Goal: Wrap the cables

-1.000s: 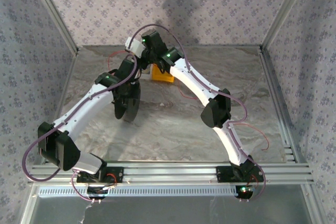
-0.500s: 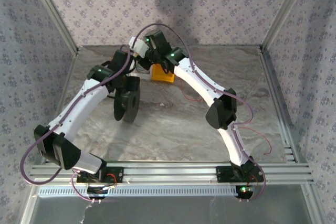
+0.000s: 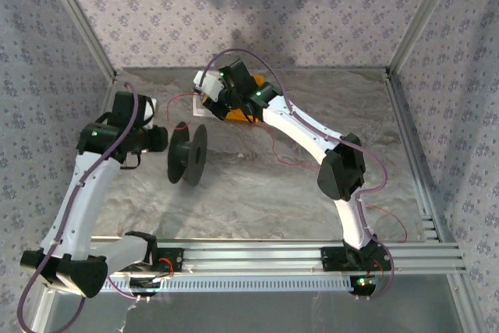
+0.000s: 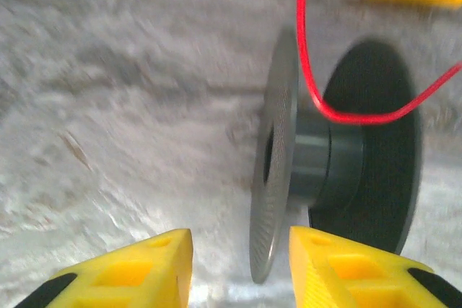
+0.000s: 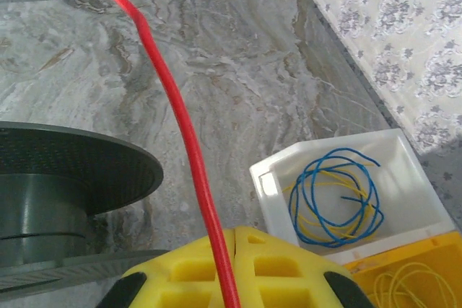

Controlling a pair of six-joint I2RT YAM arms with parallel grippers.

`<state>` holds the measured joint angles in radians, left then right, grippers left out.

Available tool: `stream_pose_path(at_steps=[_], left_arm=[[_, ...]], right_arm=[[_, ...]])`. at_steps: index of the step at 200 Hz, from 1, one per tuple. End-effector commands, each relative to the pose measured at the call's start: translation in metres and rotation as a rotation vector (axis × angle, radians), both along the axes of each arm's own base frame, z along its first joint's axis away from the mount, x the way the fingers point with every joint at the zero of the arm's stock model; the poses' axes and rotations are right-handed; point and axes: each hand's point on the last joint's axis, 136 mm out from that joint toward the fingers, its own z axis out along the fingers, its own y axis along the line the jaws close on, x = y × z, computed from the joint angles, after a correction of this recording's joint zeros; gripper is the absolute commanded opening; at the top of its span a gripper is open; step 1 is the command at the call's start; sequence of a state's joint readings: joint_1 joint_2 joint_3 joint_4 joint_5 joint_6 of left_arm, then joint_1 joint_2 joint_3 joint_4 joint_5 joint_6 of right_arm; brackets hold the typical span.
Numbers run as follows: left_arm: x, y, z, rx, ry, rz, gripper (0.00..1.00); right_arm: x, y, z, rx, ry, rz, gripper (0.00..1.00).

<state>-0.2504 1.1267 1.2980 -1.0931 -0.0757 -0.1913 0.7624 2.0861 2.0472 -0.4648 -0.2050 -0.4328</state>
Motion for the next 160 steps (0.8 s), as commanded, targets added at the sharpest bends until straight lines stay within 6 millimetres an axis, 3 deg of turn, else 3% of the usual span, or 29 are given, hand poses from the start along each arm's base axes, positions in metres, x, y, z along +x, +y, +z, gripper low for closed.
stream_pose_path(at_steps=[1, 46, 85, 104, 160], left_arm=[[-0.011, -0.016, -0.032, -0.086, 0.11, -0.018, 0.36], [-0.01, -0.022, -0.056, -0.109, 0.163, -0.011, 0.18], [0.0, -0.027, -0.061, -0.104, 0.169, -0.015, 0.0], [0.006, -0.028, -0.06, -0.096, 0.168, -0.022, 0.0], [0.015, -0.029, -0.058, -0.072, 0.164, -0.041, 0.0]], right_arm=[[-0.005, -0.001, 0.029, 0.065, -0.029, 0.0, 0.0], [-0.004, 0.001, 0.031, 0.068, -0.032, 0.002, 0.0], [0.001, 0.003, 0.033, 0.07, -0.042, 0.01, 0.0], [0.006, 0.005, 0.036, 0.041, -0.067, 0.03, 0.0], [0.022, 0.007, 0.071, -0.049, -0.249, 0.107, 0.0]])
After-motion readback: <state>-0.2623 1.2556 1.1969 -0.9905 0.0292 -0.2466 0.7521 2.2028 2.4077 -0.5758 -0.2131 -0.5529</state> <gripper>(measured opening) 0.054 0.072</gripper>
